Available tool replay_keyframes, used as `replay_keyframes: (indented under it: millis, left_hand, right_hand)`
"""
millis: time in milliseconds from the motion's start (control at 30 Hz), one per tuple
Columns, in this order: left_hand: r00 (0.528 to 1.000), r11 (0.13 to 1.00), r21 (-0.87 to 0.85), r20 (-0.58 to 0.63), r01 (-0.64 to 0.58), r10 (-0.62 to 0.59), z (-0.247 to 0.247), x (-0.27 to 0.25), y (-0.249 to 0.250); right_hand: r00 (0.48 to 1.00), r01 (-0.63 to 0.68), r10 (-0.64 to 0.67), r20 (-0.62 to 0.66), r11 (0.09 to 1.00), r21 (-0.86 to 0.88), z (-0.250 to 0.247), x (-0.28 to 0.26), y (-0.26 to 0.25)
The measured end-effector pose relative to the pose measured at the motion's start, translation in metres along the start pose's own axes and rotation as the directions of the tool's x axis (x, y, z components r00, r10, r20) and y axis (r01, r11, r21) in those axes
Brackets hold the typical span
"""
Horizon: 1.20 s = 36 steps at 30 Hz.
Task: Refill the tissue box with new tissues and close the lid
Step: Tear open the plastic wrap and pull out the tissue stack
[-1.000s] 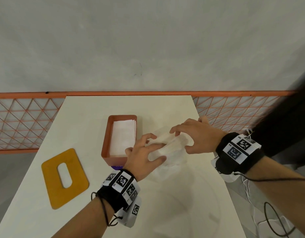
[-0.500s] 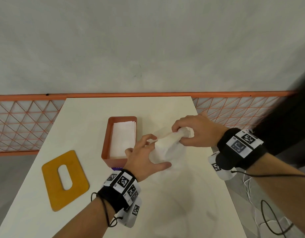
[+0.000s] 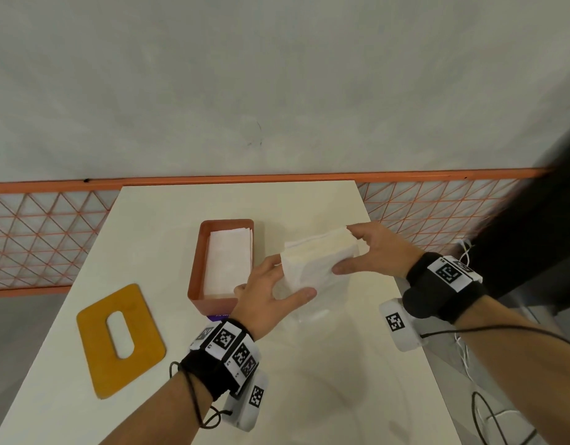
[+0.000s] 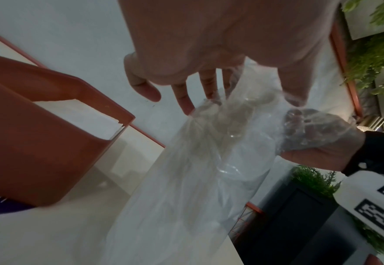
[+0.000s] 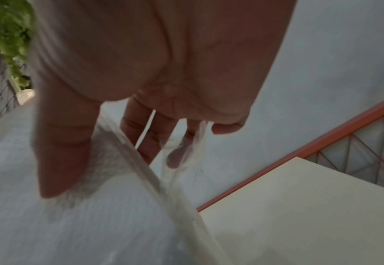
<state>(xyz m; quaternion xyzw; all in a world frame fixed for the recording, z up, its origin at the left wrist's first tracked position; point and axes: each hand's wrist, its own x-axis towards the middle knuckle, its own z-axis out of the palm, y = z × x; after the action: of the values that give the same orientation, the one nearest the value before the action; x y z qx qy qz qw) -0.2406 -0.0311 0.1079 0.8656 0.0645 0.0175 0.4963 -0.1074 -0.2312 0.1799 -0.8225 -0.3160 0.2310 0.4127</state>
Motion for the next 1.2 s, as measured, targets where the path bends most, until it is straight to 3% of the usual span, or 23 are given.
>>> replay_keyframes:
  millis: [100,300,500,700,800,1000,1200]
  left_hand:
    - [1.000,0.999,-0.040,-0.020,-0.014,0.013,-0.002,0.002,-0.003]
    - [0.999,0.996,-0.085,-0.038,-0.020,0.017,-0.003,0.002,0.003]
    - [1.000,0.998,-0.063,-0.008,-0.005,0.005,-0.003,0.003,-0.004]
    - [0.999,0.995,-0.096,-0.023,-0.031,0.029,-0.001,0.006,-0.005]
    - [1.000,0.996,-0.082,0.009,-0.019,0.020,0.000,0.004,-0.003]
    - [0.996,0.979,-0.195,0.088,0.051,-0.034,-0.007,-0.007,-0.009]
    - [0.984,0.944,-0.282,0.111,0.168,-0.142,0.009,0.002,-0.021]
  right_hand:
    - [0.999,-0.035,0.036,-0.030,0.998,0.052,-0.001,0.000,0.003]
    - [0.994,-0.082,0.084,0.066,0.996,-0.025,0.008,0.002,0.011]
    - [0.996,-0.079,0.087,-0.023,0.966,0.244,0.008,0.002,0.008]
    - [0.993,-0.114,0.114,0.017,0.945,0.306,0.011,0.003,0.012]
    - [0.995,-0.093,0.098,0.010,0.900,0.426,0.011,0.005,0.012]
    - [0.997,-0.025,0.063,-0.043,0.804,0.594,0.005,0.010,0.009]
    - [0.998,0.006,0.038,-0.058,0.790,0.613,-0.003,0.012,0.007]
